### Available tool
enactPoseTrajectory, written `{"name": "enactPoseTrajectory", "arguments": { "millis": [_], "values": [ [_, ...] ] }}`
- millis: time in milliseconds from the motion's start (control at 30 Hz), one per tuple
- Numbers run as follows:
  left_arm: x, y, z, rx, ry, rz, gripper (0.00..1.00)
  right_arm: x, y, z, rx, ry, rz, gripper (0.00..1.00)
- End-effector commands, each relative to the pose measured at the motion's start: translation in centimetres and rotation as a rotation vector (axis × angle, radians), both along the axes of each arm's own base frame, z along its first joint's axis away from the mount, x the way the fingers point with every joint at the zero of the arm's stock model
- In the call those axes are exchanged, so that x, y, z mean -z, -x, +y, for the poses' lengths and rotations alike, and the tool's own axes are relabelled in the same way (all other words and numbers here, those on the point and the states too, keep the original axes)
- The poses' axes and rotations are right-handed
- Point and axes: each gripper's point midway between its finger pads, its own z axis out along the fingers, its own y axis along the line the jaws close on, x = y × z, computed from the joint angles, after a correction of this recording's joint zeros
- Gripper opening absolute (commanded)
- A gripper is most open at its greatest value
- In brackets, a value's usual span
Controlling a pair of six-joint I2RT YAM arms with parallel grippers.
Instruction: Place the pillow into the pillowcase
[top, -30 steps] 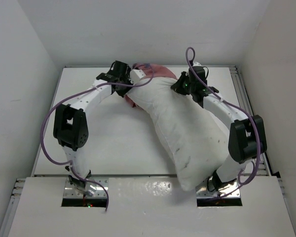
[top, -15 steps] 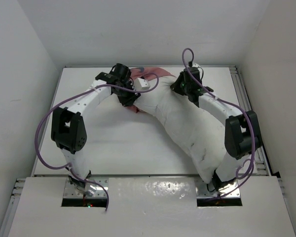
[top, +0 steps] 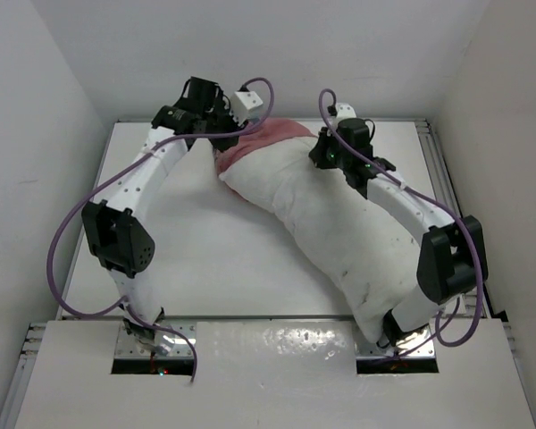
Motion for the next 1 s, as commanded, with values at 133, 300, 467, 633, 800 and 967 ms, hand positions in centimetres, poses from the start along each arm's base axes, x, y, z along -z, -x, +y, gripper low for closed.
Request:
{"name": "enactPoseTrajectory", "arguments": {
  "millis": [133, 300, 467, 633, 800, 967],
  "values": [
    [3.1, -4.2, -0.2, -0.094, -0.079, -0.056, 0.51, -4.2, 1.8, 3.9, -0.182, 0.103, -0.139, 0.75],
    [5.7, -5.1, -0.7, -0.081, -0.114, -0.035, 0.74, -3.2, 3.3, 6.2, -0.255, 0.141, -0.125, 0.99],
    [8.1, -6.7, -0.7, -0.144, -0.128, -0.062, 0.75, -1.2, 3.5, 7.3, -0.256, 0.118, -0.084, 0.99],
    [9.8, -7.1, -1.6, -0.181, -0.079, -0.007, 0.19, 3.6, 2.2, 7.4, -0.228, 0.151, 0.019, 0.99],
    [8.0, -5.9, -2.8, -0.141, 0.004, 0.05, 0.0, 7.6, 1.4, 7.9, -0.217, 0.168, 0.106, 0.99],
    [3.4, -4.4, -2.8, -0.131, 0.054, 0.046, 0.0, 10.5, -1.3, 6.1, -0.103, 0.085, 0.256, 0.11]
  ]
}}
